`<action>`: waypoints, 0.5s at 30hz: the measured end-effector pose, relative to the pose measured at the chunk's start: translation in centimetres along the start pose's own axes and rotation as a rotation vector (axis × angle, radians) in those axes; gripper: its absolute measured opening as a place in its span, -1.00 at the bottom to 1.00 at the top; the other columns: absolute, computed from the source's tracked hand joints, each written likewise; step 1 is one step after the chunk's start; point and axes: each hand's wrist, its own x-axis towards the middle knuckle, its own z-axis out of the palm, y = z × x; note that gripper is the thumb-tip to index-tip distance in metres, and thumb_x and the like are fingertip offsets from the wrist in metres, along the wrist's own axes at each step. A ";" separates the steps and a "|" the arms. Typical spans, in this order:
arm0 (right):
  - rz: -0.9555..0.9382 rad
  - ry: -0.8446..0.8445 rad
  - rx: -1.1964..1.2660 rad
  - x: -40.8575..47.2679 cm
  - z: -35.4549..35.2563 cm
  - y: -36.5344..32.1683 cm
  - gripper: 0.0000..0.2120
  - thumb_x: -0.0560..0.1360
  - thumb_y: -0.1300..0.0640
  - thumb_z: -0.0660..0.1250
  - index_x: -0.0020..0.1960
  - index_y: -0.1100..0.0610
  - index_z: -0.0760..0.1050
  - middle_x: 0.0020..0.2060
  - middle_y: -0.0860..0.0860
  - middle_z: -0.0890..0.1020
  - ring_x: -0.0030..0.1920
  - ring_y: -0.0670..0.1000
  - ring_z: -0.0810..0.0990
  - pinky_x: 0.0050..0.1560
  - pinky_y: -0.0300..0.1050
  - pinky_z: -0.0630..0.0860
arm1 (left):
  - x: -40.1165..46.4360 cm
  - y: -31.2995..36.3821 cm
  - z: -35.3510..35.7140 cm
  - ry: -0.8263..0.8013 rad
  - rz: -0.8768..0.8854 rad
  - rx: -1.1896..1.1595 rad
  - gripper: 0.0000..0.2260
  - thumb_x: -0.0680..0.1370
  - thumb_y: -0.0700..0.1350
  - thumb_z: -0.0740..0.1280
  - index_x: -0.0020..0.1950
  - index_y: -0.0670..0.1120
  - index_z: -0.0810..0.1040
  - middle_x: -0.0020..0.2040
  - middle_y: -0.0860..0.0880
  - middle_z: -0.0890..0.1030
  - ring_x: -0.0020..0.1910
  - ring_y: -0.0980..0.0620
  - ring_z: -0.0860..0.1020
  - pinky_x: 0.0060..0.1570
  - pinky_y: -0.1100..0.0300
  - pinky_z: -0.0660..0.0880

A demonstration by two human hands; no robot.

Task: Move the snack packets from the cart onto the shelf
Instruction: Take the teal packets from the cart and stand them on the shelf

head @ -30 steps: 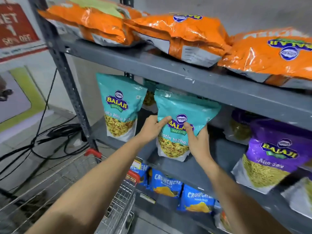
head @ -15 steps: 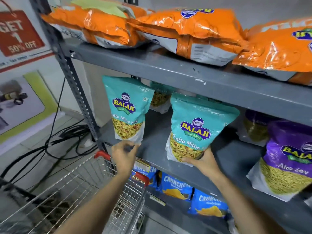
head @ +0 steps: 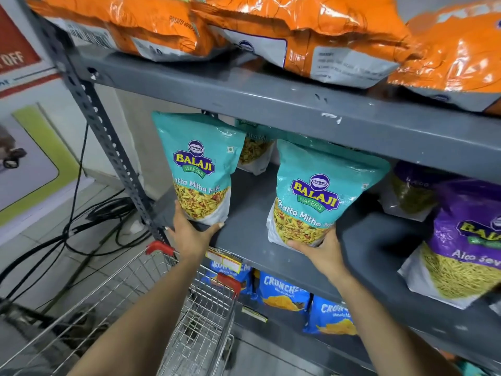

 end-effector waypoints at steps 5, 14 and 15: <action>0.026 0.013 -0.012 -0.2 0.0 0.1 -0.07 0.11 0.05 0.71 0.33 -0.08 0.28 0.07 -0.32 0.55 -0.01 -0.50 0.52 -0.15 -0.61 0.47 | 0.2 0.2 0.4 0.018 -0.005 -0.024 0.04 0.18 0.02 0.66 0.53 -0.05 0.17 0.45 -0.06 0.41 0.45 -0.10 0.34 0.52 -0.19 0.05; 0.043 -0.003 -0.003 -0.6 -0.3 0.1 -0.06 0.10 0.02 0.71 0.34 -0.11 0.27 0.09 -0.30 0.56 0.07 -0.34 0.55 -0.17 -0.54 0.51 | 0.1 0.4 0.1 0.022 -0.009 -0.036 0.03 0.19 0.04 0.65 0.53 -0.01 0.18 0.44 -0.04 0.42 0.44 -0.10 0.36 0.48 -0.23 0.17; 0.047 -0.004 0.005 -0.6 -0.3 0.1 -0.07 0.10 0.02 0.71 0.33 -0.12 0.27 0.08 -0.31 0.56 0.05 -0.37 0.56 -0.18 -0.55 0.51 | 0.1 0.4 0.1 0.021 -0.009 -0.037 0.03 0.19 0.04 0.65 0.53 -0.01 0.17 0.44 -0.05 0.42 0.44 -0.10 0.36 0.48 -0.23 0.18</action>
